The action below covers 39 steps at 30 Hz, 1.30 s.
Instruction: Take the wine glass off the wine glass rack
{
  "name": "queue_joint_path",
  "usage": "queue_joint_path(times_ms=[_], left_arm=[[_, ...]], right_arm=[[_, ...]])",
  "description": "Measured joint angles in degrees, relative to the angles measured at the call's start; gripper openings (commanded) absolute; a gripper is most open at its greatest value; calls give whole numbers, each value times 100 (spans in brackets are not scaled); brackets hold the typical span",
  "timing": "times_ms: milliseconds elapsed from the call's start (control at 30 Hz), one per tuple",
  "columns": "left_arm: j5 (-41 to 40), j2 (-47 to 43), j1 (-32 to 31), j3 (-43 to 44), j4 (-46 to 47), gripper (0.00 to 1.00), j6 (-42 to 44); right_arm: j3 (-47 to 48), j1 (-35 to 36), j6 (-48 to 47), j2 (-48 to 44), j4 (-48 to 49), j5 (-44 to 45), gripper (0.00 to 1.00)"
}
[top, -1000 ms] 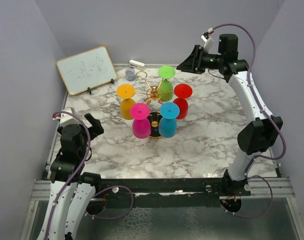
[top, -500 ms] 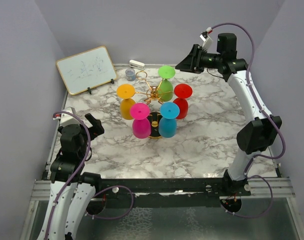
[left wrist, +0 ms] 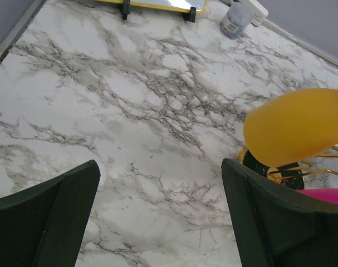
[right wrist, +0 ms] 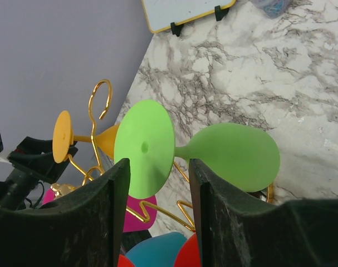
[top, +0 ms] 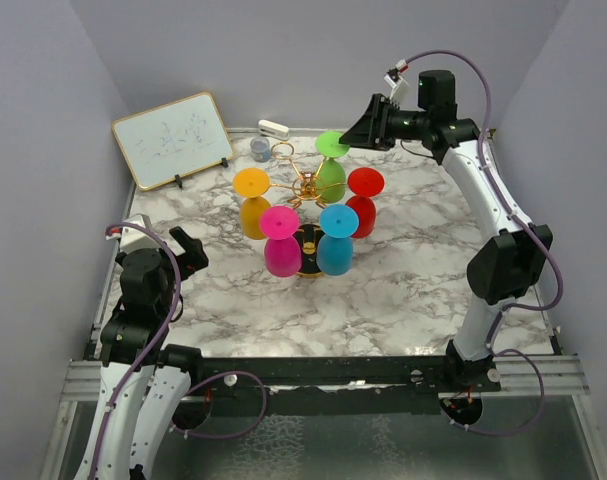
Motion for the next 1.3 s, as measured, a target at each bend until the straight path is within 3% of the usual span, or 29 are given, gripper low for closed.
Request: queue_joint_path(times_ms=[167,400,667,1300], left_arm=[[11,0,0,0,0,93,0],[11,0,0,0,0,93,7],[11,0,0,0,2,93,35],[11,-2,0,0,2,93,37]], right_arm=[[0,68,-17,90,-4,74,44],[0,107,-48,101,0,107,26],[-46,111,-2,98,175,136,14],[-501,111,468,-332,850,68,4]])
